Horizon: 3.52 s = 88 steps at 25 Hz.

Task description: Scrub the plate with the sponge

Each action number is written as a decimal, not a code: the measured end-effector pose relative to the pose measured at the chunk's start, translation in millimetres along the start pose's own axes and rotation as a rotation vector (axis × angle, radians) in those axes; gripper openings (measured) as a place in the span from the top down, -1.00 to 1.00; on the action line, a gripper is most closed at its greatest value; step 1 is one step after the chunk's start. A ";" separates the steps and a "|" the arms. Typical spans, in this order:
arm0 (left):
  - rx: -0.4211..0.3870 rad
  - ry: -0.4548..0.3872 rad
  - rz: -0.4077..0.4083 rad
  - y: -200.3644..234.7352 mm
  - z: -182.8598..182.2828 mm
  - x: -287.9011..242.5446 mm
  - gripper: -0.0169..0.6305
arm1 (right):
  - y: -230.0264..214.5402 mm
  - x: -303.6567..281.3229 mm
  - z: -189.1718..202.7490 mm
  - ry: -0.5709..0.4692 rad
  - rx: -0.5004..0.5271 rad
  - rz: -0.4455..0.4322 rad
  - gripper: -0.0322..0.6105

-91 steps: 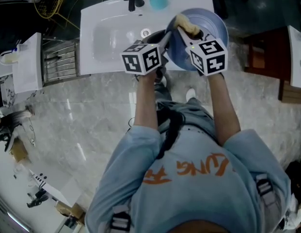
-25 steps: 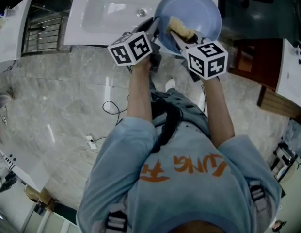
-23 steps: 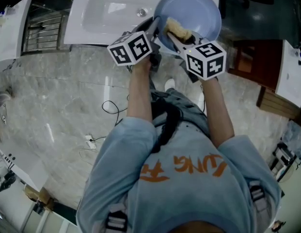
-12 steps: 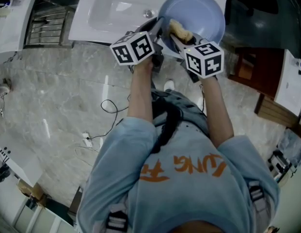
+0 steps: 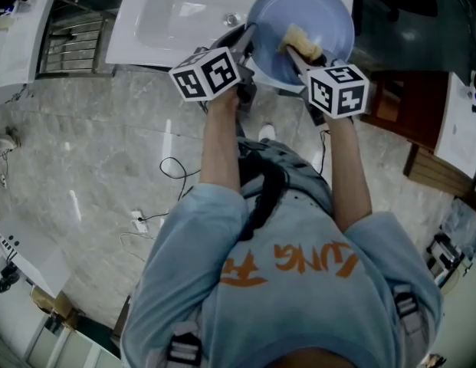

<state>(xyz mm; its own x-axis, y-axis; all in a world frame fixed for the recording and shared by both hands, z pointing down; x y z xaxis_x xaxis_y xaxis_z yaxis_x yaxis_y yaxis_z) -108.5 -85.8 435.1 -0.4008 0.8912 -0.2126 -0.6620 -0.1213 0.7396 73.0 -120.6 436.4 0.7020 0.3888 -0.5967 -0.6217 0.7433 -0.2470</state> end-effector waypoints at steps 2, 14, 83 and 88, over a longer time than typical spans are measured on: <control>-0.004 0.008 0.000 -2.4 3.8 -2.2 0.81 | -8.4 7.9 4.2 -0.004 -0.013 0.025 0.79; -0.039 0.025 0.024 -30.9 16.5 -22.5 0.80 | -66.0 72.3 32.5 -0.014 -0.090 0.220 0.79; 0.139 -0.448 -0.333 38.8 16.9 180.9 0.80 | 64.3 17.4 3.9 -0.256 0.090 -0.103 0.80; 0.165 -0.522 -0.409 61.0 6.7 220.9 0.80 | 94.0 -15.9 -9.7 -0.246 0.112 -0.177 0.80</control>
<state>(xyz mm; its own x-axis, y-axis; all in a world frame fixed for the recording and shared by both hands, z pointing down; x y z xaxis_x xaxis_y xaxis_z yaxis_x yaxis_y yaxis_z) -233.2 106.6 437.5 0.2468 0.9502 -0.1903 -0.5735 0.3015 0.7617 0.0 -62.3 415.3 0.8671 0.3582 -0.3462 -0.4502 0.8609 -0.2368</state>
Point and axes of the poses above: the fingertips, and each gripper's own axes: x backward along the fingers, y to its left, z out of its underside, the point moved 8 cm from there along x, backward along the fingers, and after that the axes turned 2 degrees about z, right-handed, at the moved point
